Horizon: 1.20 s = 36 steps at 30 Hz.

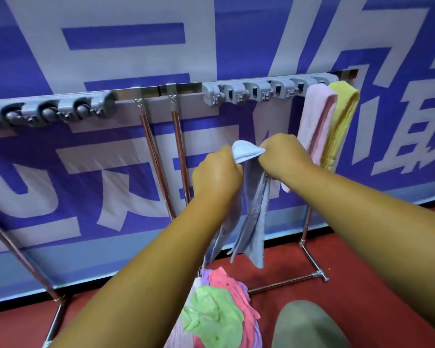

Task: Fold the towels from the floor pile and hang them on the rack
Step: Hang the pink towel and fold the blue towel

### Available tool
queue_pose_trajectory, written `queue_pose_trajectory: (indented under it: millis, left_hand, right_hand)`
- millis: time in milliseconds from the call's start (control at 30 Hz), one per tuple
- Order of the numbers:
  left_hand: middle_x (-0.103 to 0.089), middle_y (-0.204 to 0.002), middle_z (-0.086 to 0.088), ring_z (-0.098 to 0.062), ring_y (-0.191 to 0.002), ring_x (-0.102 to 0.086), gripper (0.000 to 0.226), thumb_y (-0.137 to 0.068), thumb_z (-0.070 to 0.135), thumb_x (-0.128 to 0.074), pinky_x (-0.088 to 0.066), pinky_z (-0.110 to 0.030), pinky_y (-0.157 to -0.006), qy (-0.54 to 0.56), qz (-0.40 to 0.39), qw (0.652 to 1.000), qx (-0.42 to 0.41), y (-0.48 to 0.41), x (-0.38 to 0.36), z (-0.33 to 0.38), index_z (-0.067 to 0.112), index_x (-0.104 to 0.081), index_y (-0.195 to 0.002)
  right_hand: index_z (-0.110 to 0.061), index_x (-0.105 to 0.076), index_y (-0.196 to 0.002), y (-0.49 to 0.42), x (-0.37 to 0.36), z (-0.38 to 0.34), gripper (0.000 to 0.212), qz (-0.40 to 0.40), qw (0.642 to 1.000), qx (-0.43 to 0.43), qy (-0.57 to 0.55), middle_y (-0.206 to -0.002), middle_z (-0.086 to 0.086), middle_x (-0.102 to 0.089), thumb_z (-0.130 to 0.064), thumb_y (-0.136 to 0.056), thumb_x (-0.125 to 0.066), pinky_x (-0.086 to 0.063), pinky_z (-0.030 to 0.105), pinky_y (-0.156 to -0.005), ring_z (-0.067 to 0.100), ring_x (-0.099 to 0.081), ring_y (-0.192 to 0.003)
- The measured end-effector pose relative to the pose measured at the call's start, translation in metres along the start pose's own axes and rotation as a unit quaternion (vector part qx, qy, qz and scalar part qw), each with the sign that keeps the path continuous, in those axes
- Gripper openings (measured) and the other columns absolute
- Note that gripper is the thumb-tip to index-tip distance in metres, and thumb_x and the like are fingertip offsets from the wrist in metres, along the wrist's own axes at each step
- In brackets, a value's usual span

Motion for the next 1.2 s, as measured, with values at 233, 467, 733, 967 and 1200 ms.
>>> queue_pose_trajectory:
  millis: [233, 467, 733, 967, 1200]
  left_hand:
    - [-0.053, -0.09, -0.005, -0.032, -0.079, -0.05, 0.011, -0.1, 0.016, -0.053, -0.038, -0.039, -0.066, -0.035, -0.004, 0.999, -0.033, -0.039, 0.002, 0.037, 0.012, -0.06, -0.107]
    - [-0.048, -0.081, -0.003, -0.032, -0.074, -0.051, 0.005, -0.1, 0.015, -0.053, -0.037, -0.038, -0.061, -0.062, 0.002, 0.996, -0.072, -0.066, -0.008, 0.07, 0.017, -0.051, -0.096]
    - [-0.043, -0.075, -0.001, -0.033, -0.075, -0.051, 0.006, -0.097, 0.013, -0.053, -0.037, -0.038, -0.063, -0.079, 0.009, 0.991, -0.108, -0.099, -0.021, 0.105, 0.017, -0.051, -0.092]
    - [-0.04, -0.073, -0.001, -0.034, -0.074, -0.052, 0.018, -0.093, 0.0, -0.054, -0.039, -0.04, -0.062, -0.108, 0.013, 0.986, -0.129, -0.134, -0.028, 0.125, 0.017, -0.06, -0.095]
    - [-0.047, -0.076, -0.002, -0.028, -0.066, -0.052, 0.02, -0.09, -0.004, -0.053, -0.041, -0.04, -0.064, -0.092, 0.027, 0.987, -0.132, -0.171, -0.022, 0.155, 0.014, -0.056, -0.084]
  right_hand:
    - [-0.013, -0.053, -0.069, -0.011, 0.013, 0.024, 0.022, 0.062, 0.995, 0.021, -0.069, -0.077, 0.013, -0.062, -0.003, -0.087, -0.045, -0.038, 0.035, -0.06, 0.039, -0.055, -0.081]
    - [-0.005, -0.067, -0.087, -0.035, 0.02, 0.056, 0.024, 0.115, 0.972, -0.03, -0.204, -0.08, 0.011, -0.065, -0.004, -0.086, -0.043, -0.042, 0.037, -0.062, 0.032, -0.054, -0.078]
    - [-0.006, -0.067, -0.082, -0.068, 0.039, 0.09, 0.023, 0.145, 0.975, -0.033, -0.167, -0.073, 0.009, -0.061, -0.005, -0.088, -0.045, -0.033, 0.032, -0.052, 0.03, -0.052, -0.073]
    - [-0.012, -0.064, -0.091, -0.108, 0.066, 0.106, 0.018, 0.173, 0.983, 0.021, -0.058, -0.084, 0.009, -0.056, -0.002, -0.089, -0.049, -0.032, 0.032, -0.056, 0.032, -0.052, -0.076]
    - [-0.011, -0.068, -0.09, -0.15, 0.091, 0.117, 0.022, 0.198, 0.98, -0.012, -0.002, -0.09, 0.009, -0.064, -0.005, -0.093, -0.047, -0.03, 0.03, -0.052, 0.027, -0.051, -0.077]
Point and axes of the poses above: each hand's wrist, its own y-axis away from the middle knuckle, its own x-axis out of the back of the hand, z = x × y, the point moved 4 cm from there along -y, towards the middle knuckle
